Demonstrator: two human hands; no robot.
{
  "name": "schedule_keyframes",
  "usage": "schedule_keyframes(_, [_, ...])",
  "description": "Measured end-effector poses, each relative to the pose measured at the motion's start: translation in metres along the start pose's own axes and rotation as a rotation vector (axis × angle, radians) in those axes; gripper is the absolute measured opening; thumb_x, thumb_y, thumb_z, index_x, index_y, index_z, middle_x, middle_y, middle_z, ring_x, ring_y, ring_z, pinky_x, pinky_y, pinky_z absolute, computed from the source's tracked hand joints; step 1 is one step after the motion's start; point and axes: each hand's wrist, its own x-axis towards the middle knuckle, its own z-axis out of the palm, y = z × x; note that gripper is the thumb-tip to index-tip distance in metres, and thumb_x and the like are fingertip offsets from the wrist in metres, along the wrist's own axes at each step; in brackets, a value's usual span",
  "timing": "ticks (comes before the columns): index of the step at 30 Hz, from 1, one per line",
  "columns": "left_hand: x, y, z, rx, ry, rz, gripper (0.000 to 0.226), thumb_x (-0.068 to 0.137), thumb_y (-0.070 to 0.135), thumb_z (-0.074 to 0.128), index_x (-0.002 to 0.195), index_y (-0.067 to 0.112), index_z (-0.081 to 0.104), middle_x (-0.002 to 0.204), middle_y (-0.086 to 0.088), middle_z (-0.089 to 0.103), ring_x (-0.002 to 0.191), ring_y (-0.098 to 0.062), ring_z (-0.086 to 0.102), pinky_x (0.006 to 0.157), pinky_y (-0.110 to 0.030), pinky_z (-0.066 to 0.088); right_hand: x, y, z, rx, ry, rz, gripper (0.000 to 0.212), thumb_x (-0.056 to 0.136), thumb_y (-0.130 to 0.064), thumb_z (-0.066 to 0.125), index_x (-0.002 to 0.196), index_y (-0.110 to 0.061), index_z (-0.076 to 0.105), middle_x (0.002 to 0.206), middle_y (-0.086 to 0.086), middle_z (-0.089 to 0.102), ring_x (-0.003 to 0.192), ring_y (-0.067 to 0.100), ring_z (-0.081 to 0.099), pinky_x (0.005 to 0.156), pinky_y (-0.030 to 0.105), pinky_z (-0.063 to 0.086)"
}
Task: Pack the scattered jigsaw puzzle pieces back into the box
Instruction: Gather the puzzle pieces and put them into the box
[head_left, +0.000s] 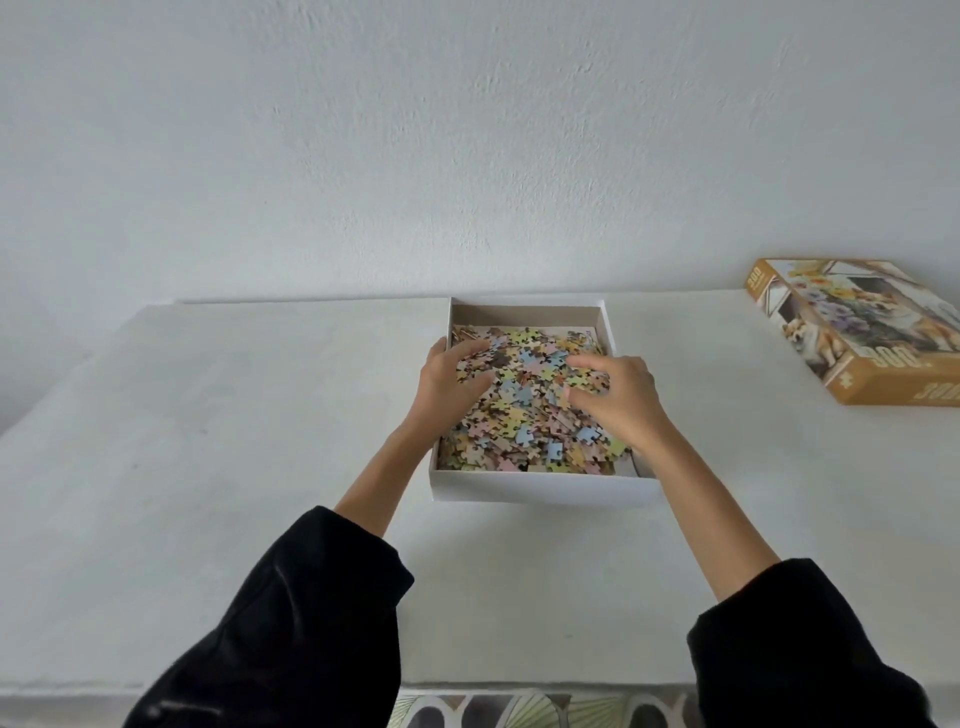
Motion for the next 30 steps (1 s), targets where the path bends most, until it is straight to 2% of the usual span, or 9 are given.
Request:
schedule_keyframes(4, [-0.022, -0.009, 0.005, -0.021, -0.008, 0.008, 0.043, 0.088, 0.018, 0.059, 0.130, 0.018, 0.051, 0.142, -0.011, 0.039, 0.139, -0.029, 0.024, 0.112, -0.047, 0.026, -0.024, 0.006, 0.011, 0.019, 0.011, 0.032, 0.038, 0.083, -0.018, 0.063, 0.121, -0.020, 0.059, 0.122, 0.012, 0.058, 0.125, 0.028, 0.039, 0.101, 0.037, 0.029])
schedule_keyframes(8, [-0.039, -0.020, 0.012, -0.020, -0.012, -0.006, 0.042, 0.088, 0.019, 0.060, 0.129, 0.019, 0.051, 0.146, -0.015, 0.031, 0.139, -0.031, 0.024, 0.111, -0.048, 0.028, -0.036, 0.010, 0.016, 0.015, 0.019, 0.041, 0.035, 0.083, -0.018, 0.064, 0.117, -0.022, 0.062, 0.110, 0.011, 0.058, 0.117, 0.024, 0.042, 0.089, 0.027, 0.025])
schedule_keyframes(11, [-0.040, -0.024, 0.013, -0.012, -0.010, -0.016, 0.042, 0.087, 0.020, 0.061, 0.128, 0.021, 0.051, 0.146, -0.017, 0.028, 0.139, -0.031, 0.024, 0.112, -0.046, 0.028, -0.038, 0.008, 0.015, -0.005, 0.009, 0.047, 0.034, 0.083, -0.019, 0.063, 0.117, -0.022, 0.063, 0.117, 0.013, 0.054, 0.123, 0.024, 0.038, 0.089, 0.026, 0.025])
schedule_keyframes(15, [-0.041, -0.021, 0.012, 0.006, -0.033, -0.034, 0.045, 0.087, 0.020, 0.061, 0.130, 0.021, 0.049, 0.150, -0.017, 0.020, 0.140, -0.030, 0.020, 0.112, -0.038, 0.023, -0.039, 0.008, 0.014, -0.044, -0.018, 0.077, 0.032, 0.085, -0.020, 0.062, 0.116, -0.024, 0.063, 0.135, 0.015, 0.043, 0.135, 0.027, 0.026, 0.104, 0.035, 0.026])
schedule_keyframes(19, [-0.044, -0.020, 0.009, 0.055, -0.061, -0.018, 0.049, 0.087, 0.022, 0.061, 0.133, 0.021, 0.045, 0.151, -0.017, 0.015, 0.140, -0.031, 0.021, 0.111, -0.037, 0.024, -0.039, 0.009, 0.008, -0.032, -0.050, 0.103, 0.033, 0.086, -0.020, 0.060, 0.118, -0.025, 0.061, 0.139, 0.015, 0.035, 0.133, 0.028, 0.029, 0.106, 0.035, 0.025])
schedule_keyframes(23, [-0.047, -0.023, 0.012, 0.305, 0.004, 0.120, 0.048, 0.088, 0.019, 0.059, 0.133, 0.017, 0.043, 0.152, -0.022, 0.006, 0.142, -0.037, 0.005, 0.112, -0.050, 0.016, -0.045, 0.011, 0.014, -0.198, -0.016, 0.048, 0.043, 0.086, -0.023, 0.060, 0.128, -0.024, 0.052, 0.148, 0.013, 0.021, 0.139, 0.030, 0.012, 0.112, 0.041, 0.017])
schedule_keyframes(26, [-0.048, -0.020, 0.015, 0.396, 0.092, 0.378, 0.030, 0.085, 0.011, 0.058, 0.115, 0.009, 0.057, 0.138, -0.021, 0.037, 0.129, -0.036, 0.035, 0.104, -0.048, 0.038, -0.049, 0.009, 0.026, -0.288, 0.071, -0.161, 0.044, 0.084, -0.024, 0.062, 0.127, -0.023, 0.053, 0.148, 0.011, 0.024, 0.140, 0.028, 0.013, 0.113, 0.040, 0.020])
schedule_keyframes(28, [-0.050, -0.016, 0.018, 0.441, -0.012, 0.398, 0.029, 0.091, 0.019, 0.051, 0.118, 0.010, 0.056, 0.134, -0.016, 0.042, 0.124, -0.030, 0.043, 0.101, -0.043, 0.042, -0.046, 0.008, 0.033, -0.315, -0.031, -0.193, 0.045, 0.087, -0.026, 0.059, 0.130, -0.025, 0.049, 0.147, 0.008, 0.026, 0.140, 0.026, 0.016, 0.112, 0.038, 0.023])
schedule_keyframes(30, [-0.049, -0.016, 0.024, 0.624, -0.160, 0.319, 0.042, 0.096, 0.033, 0.041, 0.134, 0.018, 0.042, 0.146, -0.015, 0.029, 0.137, -0.031, 0.026, 0.111, -0.042, 0.030, -0.041, 0.010, 0.037, -0.368, -0.192, -0.151, 0.049, 0.091, -0.030, 0.052, 0.138, -0.024, 0.039, 0.147, 0.008, 0.025, 0.138, 0.026, 0.017, 0.112, 0.038, 0.021])
